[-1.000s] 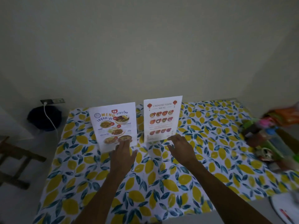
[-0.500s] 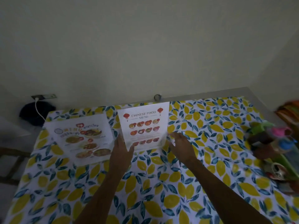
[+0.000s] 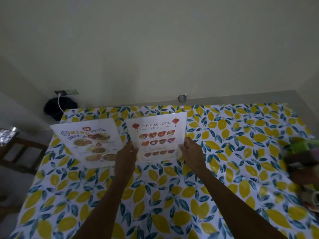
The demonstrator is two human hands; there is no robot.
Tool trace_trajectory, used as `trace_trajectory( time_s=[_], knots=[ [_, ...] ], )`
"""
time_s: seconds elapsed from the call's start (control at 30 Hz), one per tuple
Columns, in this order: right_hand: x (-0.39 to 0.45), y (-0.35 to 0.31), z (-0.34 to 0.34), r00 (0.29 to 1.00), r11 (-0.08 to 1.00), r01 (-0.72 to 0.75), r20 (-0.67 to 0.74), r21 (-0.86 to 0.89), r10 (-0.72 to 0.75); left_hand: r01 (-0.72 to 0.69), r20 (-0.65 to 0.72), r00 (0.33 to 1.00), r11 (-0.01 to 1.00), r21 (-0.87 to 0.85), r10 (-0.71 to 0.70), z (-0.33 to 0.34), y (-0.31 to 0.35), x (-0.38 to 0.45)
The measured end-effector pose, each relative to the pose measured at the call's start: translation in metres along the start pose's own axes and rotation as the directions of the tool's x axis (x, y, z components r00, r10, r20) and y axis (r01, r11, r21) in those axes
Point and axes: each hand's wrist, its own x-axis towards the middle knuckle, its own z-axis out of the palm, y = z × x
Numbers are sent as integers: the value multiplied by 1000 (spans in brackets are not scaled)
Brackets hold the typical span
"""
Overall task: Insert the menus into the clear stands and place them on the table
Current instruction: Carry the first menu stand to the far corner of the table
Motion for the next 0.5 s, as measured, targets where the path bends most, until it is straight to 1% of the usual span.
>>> trace_trajectory(
  time_s=[0.13, 0.2, 0.33, 0.5],
  knots=[
    [-18, 5, -8, 1000, 1000, 8, -2, -1, -8, -77, -16, 997, 996, 49, 78, -5, -3, -17],
    [-29, 6, -14, 1000, 1000, 7, -4, -15, -7, -98, -13, 995, 994, 47, 98, -9, -1, -27],
    [-60, -1, -34, 997, 999, 35, -65, -40, -38, -116, 3, 993, 993, 1, 116, -18, 5, -51],
    [-105, 2, -56, 987, 993, 78, -135, -88, -90, -179, -23, 984, 983, -27, 179, -25, 9, -82]
  ],
)
